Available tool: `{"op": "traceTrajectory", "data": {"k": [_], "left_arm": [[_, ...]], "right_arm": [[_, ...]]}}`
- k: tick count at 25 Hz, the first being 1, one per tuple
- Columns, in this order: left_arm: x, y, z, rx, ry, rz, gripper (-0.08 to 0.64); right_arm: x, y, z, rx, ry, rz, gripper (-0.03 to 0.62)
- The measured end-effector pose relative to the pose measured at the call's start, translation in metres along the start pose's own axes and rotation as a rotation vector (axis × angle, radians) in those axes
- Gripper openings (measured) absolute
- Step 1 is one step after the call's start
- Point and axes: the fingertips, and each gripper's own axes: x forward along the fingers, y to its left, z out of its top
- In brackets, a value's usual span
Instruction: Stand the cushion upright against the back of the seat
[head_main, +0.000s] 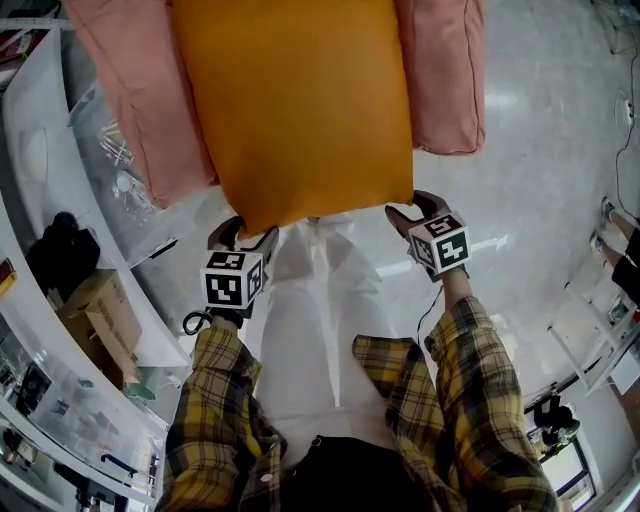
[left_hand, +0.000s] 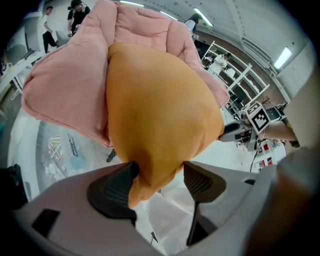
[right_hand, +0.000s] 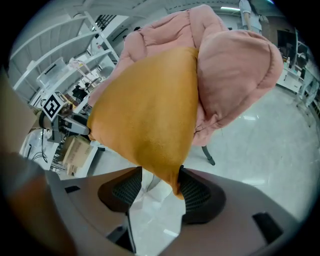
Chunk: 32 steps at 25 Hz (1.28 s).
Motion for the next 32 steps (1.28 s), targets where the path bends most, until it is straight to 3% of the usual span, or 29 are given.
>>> {"op": "traceTrajectory", "data": {"k": [7,11,17,32], "left_arm": [[0.002,-0.003,0.002,0.02,0.002,0.012,0.283],[-0.002,-0.007,0.006,0.048,-0.015,0.032,0.202],[-0.009,-0.009,0.009,0.076,-0.047,0.04,0.121],[-0.104,-0.035,0.039,0.116,-0.145,0.019,0.069]], "right_arm": [[0.007,-0.002,0.003,-0.068,0.054,0.004,0.219],[0.003,0.0,0.008,-0.081,0.026,-0.022,0.129],[0.0,0.005,0.012,-0.095,-0.011,-0.033,0.071],[-0.09,0.054,0.041,-0.075,-0.079,0.001,0.055]]}}
